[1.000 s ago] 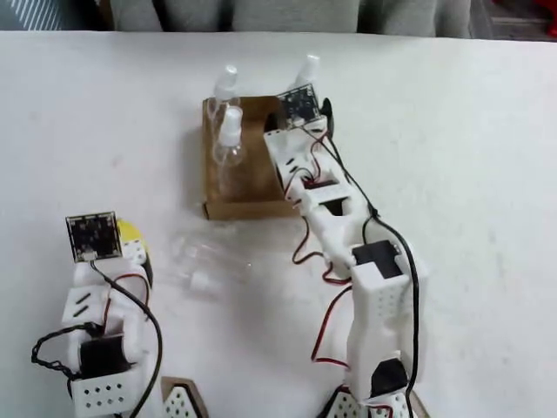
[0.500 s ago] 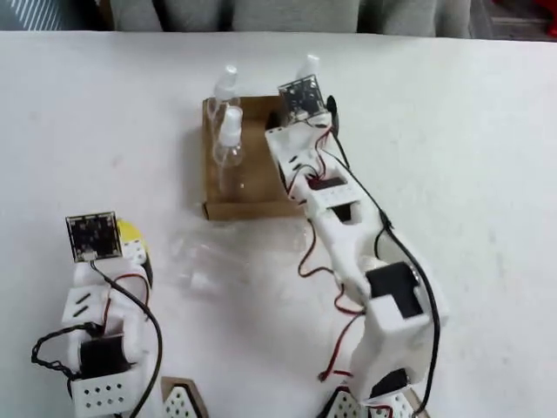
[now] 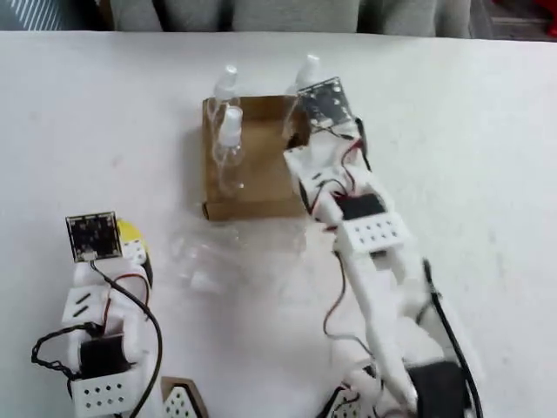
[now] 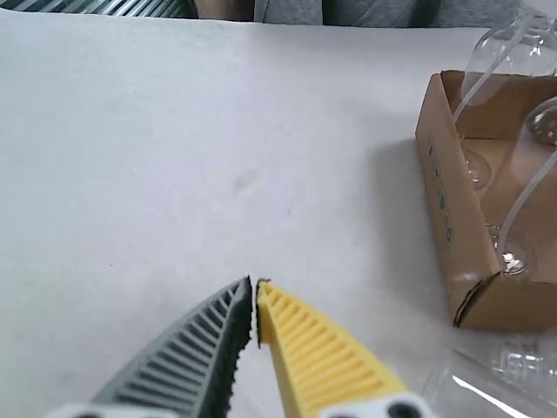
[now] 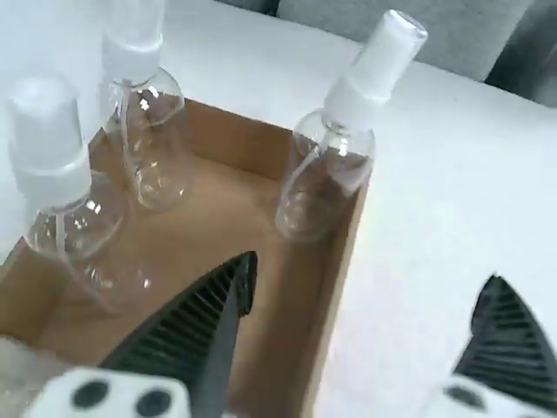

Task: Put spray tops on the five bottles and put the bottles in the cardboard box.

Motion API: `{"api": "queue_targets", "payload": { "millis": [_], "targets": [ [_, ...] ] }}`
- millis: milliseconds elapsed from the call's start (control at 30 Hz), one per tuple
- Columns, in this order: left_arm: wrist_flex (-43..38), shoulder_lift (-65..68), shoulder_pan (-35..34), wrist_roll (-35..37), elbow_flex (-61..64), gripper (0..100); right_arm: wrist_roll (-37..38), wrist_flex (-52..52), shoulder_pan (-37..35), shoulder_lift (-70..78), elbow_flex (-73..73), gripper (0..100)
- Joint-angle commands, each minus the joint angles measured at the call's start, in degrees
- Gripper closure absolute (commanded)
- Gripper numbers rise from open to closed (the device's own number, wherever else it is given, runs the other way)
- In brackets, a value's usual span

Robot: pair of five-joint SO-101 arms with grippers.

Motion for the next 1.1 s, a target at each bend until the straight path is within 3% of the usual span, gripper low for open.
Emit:
{"api": "queue_targets", "payload": {
  "millis": [0,167,333,600,700,867,1067],
  "targets": [
    [0.0,-0.3,-0.5,-0.5,-0.1,97,0.2,13.3,1.3,-11.2,-0.6,65.9],
    [0.0,-0.3,-0.5,-0.5,-0.1,97,0.6,28.7,0.8,-23.1,-0.6,78.9],
    [0.1,-0.3,-0.6,-0.5,-0.1,97,0.8,37.5,0.7,-32.0,-0.6,93.1],
    [1.3,-0.3,-0.2,-0.5,-0.1,97,1.3,59.2,-2.5,-36.6,-0.5,96.2],
    [1.3,-0.3,-0.2,-0.5,-0.1,97,9.2,64.6,-8.5,-36.5,-0.4,96.1],
    [1.3,-0.3,-0.3,-0.5,-0.1,97,13.4,65.0,-20.6,-36.6,1.1,96.0],
    [1.3,-0.3,-0.5,-0.5,-0.1,97,12.9,48.9,-32.3,-34.6,10.3,93.9]
  ]
}}
